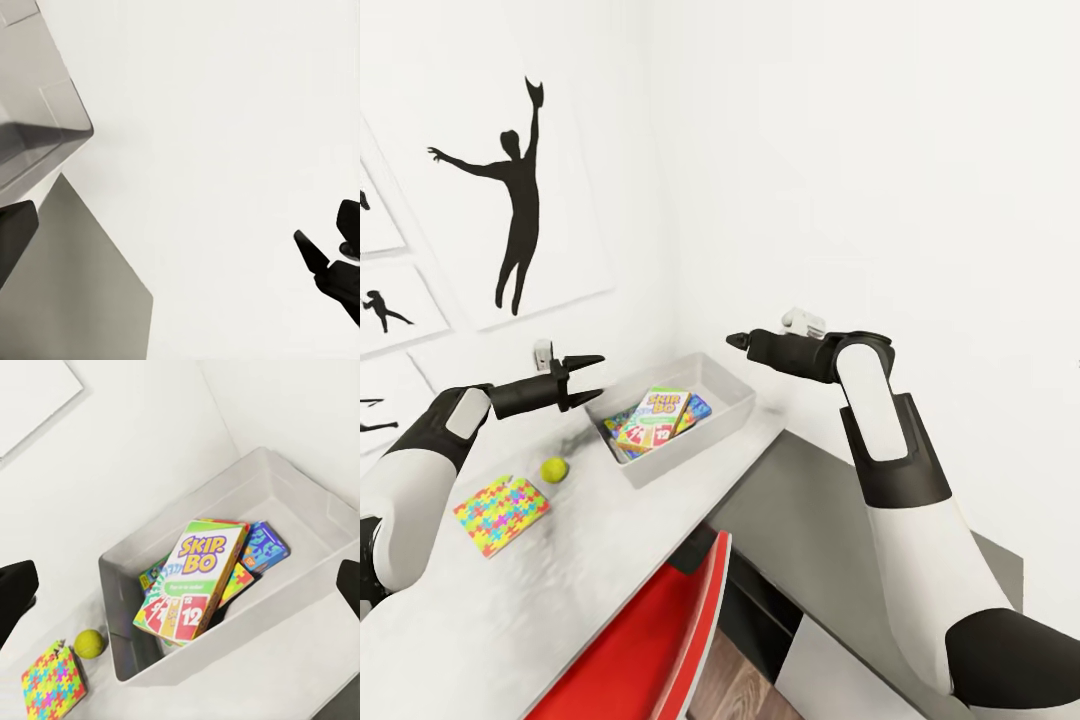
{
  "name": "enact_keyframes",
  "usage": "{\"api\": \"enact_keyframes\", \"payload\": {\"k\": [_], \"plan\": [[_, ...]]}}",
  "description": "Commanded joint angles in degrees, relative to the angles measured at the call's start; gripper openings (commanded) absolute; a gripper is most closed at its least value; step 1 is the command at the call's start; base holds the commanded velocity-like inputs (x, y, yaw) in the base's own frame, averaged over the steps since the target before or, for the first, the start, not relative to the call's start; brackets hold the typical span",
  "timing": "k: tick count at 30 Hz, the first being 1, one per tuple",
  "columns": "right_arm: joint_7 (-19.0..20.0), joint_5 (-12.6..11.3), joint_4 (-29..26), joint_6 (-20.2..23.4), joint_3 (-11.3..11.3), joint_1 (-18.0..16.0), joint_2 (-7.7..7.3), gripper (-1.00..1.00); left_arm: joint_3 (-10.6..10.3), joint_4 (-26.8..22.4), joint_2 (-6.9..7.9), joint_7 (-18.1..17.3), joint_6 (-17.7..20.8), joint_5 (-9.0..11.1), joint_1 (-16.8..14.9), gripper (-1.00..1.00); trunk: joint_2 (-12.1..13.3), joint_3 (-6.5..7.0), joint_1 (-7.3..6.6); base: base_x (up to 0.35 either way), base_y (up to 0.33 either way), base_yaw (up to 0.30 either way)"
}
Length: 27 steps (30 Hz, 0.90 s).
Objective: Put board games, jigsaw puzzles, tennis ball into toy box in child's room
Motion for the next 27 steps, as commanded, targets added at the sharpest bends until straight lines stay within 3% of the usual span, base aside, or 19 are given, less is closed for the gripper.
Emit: {"api": "enact_keyframes", "payload": {"k": [1, 27], "plan": [[-0.6, -0.5, 0.0, 0.1, 0.0, 0.0, 0.02, 1.0, 0.2, 0.0, -0.02, -0.3, 0.2, -0.4, -0.1, 1.0, -0.1, -0.01, 0.03, 0.0, 0.0, 0.0], [-0.6, -0.5, -0.1, 0.1, 0.0, 0.2, -0.06, 1.0, 0.1, 0.0, -0.27, -0.3, 0.1, -0.4, -0.1, 1.0, -0.1, 2.47, 0.03, 0.0, 0.0, 0.0]]}}
